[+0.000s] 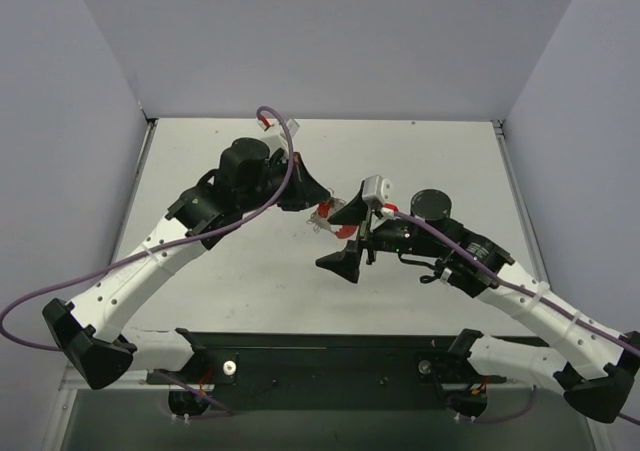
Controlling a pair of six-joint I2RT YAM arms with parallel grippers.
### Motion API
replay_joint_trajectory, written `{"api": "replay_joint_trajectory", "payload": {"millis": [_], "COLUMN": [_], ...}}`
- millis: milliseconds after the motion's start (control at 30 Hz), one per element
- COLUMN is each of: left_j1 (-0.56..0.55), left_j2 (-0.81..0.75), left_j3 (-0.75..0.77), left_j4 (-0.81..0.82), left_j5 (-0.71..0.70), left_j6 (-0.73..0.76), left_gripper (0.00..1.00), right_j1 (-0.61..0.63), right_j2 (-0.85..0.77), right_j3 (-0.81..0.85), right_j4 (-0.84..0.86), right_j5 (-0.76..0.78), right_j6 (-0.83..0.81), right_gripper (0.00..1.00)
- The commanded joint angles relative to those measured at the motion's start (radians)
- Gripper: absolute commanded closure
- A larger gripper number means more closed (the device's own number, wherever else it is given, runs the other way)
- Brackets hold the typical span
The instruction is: Put the keys on the keyring
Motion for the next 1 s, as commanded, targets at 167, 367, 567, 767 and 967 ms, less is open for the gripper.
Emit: {"api": "replay_joint_trajectory", "payload": {"millis": [167,367,567,767,967], "left_j1": [0.012,0.029,0.037,0.037,0.037], "left_j2": [-0.061,-0.080,-0.084,-0.100,-0.106], "left_j3": [-0.022,-0.086,-0.095,-0.121,-0.140], "left_j4": [0.203,0.310,0.321,0.365,0.370], "left_j5": [0.014,0.110,0.137,0.151,0.159], "left_j6": [-0.091,-0.133,-0.142,-0.153,-0.163], "left_gripper": [1.00,1.00,1.00,1.00,1.00], "right_j1": [-0.130,-0.172,-0.185,-0.198,-0.198], "right_j2": [0.018,0.000,0.000,0.012,0.007], "right_j3": [-0.071,-0.088,-0.117,-0.115,-0.131], "right_j4": [0.175,0.206,0.275,0.329,0.386], "right_j5": [-0.191,-0.182,-0.133,-0.038,0.039], "right_j6": [0.016,0.018,0.032,0.095,0.119], "right_gripper": [0.10,0.10,0.11,0.19,0.35]}}
